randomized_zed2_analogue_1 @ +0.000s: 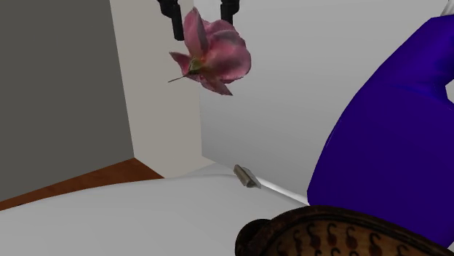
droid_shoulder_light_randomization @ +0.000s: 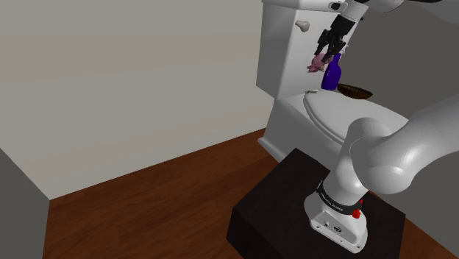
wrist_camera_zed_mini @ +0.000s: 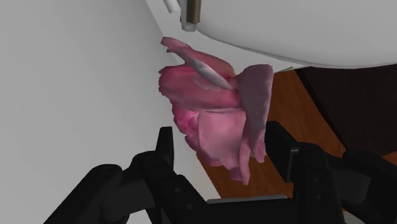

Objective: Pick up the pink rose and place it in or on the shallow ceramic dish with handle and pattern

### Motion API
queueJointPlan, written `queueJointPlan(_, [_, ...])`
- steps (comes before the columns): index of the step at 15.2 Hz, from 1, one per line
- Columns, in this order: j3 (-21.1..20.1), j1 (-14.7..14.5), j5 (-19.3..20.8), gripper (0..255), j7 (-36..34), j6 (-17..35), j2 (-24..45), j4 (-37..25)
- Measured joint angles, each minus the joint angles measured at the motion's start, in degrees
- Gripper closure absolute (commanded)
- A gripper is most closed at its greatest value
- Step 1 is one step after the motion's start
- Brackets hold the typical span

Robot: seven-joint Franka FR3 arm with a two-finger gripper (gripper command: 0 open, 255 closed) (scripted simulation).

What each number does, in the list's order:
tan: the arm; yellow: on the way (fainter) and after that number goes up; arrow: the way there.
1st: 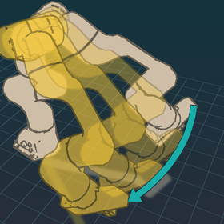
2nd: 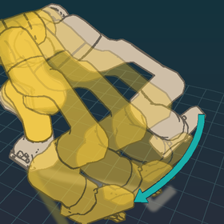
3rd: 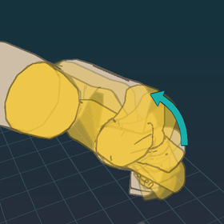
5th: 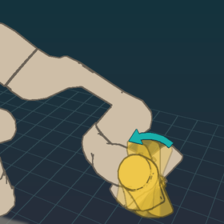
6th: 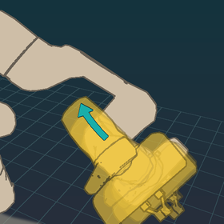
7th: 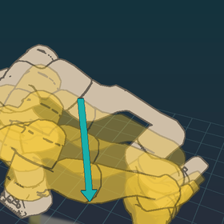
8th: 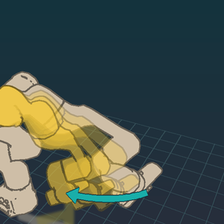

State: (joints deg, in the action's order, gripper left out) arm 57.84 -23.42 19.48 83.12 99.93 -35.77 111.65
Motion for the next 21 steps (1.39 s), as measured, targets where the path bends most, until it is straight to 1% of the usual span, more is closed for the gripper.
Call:
queueJointPlan(3, [2.21,0.01,0.44,255,2.94,-2.15,-0.21,-2.92])
queueJointPlan(5, [3.86,0.58,1.21,255,5.52,-3.76,-0.93,-4.69])
queueJointPlan(12, [12.44,-2.35,2.54,255,13.98,-8.92,-0.77,-14.2])
queueJointPlan(17, [21.02,-7.84,4.12,255,20.05,-12.78,-1.23,-23.2])
queueJointPlan(20, [28.32,-14.83,5.89,255,24.08,-16.97,-2.27,-32.77])
queueJointPlan(21, [29.82,-16.33,6.46,255,25.09,-18.06,-2.73,-35.1])
